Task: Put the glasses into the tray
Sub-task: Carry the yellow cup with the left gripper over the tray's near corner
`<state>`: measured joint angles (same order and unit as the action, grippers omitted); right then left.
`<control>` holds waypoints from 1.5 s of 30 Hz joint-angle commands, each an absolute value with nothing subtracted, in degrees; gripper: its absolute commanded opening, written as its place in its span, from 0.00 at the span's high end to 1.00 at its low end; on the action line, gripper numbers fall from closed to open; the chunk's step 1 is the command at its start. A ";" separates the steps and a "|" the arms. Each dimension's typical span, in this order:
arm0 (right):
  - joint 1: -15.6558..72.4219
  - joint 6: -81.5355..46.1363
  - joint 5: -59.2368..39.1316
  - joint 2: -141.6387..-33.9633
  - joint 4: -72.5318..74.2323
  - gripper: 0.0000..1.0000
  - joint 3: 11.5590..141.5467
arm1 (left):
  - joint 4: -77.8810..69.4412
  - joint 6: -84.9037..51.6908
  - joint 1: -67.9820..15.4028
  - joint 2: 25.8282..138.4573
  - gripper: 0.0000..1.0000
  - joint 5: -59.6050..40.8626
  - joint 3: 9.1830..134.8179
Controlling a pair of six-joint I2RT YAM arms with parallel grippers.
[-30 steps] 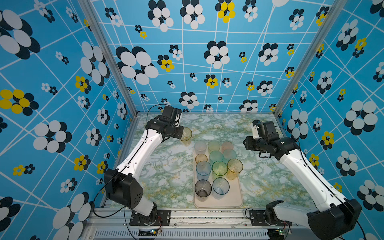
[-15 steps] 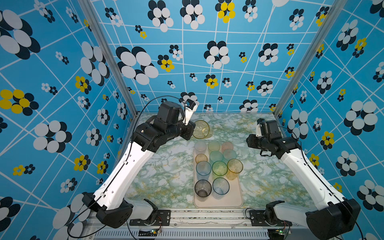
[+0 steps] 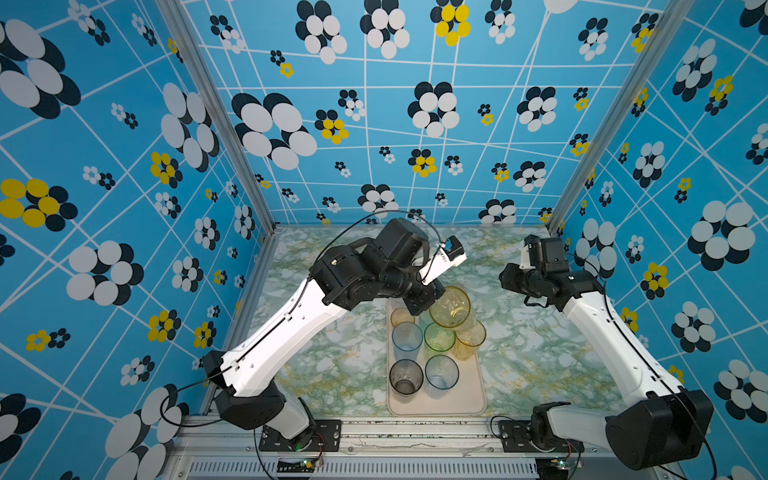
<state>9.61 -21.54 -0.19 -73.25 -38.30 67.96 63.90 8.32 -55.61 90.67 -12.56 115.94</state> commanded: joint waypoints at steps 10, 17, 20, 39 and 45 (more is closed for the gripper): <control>9.32 -21.71 -2.28 -74.18 -37.24 0.60 67.77 | 76.04 16.78 -64.16 104.52 0.97 -20.55 129.33; 8.81 -21.40 -3.14 -74.35 -37.18 0.60 67.52 | 77.00 17.09 -64.86 110.63 0.97 -20.31 130.26; 8.70 -21.27 -3.60 -74.62 -37.10 0.60 67.57 | 76.91 17.64 -65.15 112.50 0.97 -20.02 130.53; 8.22 -20.40 -5.10 -76.51 -35.29 0.60 65.45 | 71.33 19.18 -66.53 118.97 0.98 -15.10 127.45; 7.65 -20.08 -5.64 -76.90 -34.82 0.60 64.59 | 72.15 19.42 -66.58 121.68 0.98 -13.80 127.55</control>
<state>8.12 -21.37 -4.75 -76.03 -35.68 65.56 72.40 18.70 -66.15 119.77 -14.52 127.94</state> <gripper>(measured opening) 0.402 0.072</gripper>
